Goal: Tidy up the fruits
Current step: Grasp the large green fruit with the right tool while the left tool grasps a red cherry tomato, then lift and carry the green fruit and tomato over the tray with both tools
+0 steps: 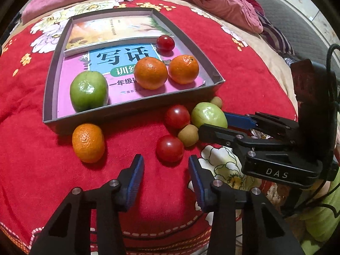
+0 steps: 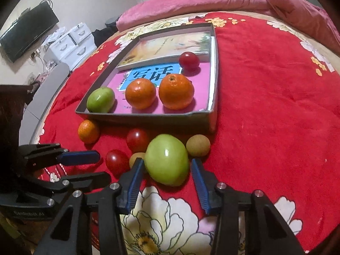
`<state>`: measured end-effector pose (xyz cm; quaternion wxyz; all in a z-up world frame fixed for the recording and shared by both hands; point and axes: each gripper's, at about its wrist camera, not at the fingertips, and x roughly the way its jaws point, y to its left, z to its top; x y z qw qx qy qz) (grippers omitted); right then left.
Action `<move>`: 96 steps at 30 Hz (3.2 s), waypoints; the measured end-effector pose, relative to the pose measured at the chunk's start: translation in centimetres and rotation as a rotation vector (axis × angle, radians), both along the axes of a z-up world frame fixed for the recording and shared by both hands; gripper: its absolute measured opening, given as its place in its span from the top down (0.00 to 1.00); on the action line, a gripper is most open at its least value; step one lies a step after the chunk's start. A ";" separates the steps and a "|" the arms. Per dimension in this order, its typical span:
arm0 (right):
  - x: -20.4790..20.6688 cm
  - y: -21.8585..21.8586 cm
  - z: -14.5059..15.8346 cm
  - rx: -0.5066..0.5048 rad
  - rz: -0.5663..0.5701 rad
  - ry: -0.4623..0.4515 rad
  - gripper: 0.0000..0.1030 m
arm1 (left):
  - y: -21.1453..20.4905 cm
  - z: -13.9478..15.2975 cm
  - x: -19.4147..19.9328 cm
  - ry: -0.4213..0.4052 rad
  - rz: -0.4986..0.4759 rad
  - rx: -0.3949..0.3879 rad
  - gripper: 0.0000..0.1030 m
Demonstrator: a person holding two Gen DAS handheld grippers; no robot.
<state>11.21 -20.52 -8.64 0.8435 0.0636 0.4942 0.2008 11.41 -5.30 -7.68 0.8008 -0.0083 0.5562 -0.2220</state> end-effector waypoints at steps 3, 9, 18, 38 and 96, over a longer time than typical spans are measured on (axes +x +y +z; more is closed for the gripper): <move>0.5 0.2 -0.1 0.015 0.003 0.003 0.55 | -0.2 -0.2 0.1 0.003 -0.005 -0.002 0.56; 0.6 0.7 0.0 0.009 0.028 -0.008 0.57 | -0.7 -0.9 0.7 0.014 -0.012 0.004 0.61; 0.1 0.4 0.2 0.010 0.017 -0.016 0.58 | -1.3 -1.4 1.6 0.009 -0.014 0.011 0.67; -1.5 -0.2 1.7 0.006 0.003 -0.055 0.58 | 1.1 0.6 1.7 -0.011 0.043 -0.048 0.69; -1.5 -1.1 7.3 -0.023 -0.055 -0.229 0.58 | 6.1 7.1 2.1 -0.165 0.208 -0.049 0.69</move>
